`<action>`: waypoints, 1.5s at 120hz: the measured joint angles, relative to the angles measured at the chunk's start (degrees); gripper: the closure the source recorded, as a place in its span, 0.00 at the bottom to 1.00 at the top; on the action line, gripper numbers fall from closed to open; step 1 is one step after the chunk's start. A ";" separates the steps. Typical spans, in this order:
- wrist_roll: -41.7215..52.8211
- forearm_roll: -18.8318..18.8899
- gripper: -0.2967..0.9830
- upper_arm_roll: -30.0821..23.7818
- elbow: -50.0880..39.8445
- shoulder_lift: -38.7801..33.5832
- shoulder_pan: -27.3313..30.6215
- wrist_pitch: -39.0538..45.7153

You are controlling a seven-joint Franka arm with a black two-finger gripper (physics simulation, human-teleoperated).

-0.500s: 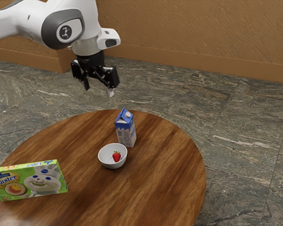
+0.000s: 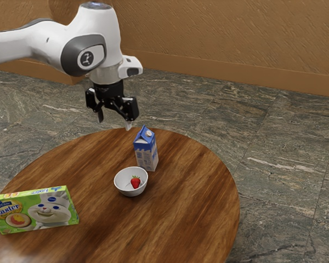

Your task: Take strawberry from the bowl

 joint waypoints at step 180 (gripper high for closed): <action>-5.12 -11.86 0.54 0.84 -10.09 20.81 4.30 30.77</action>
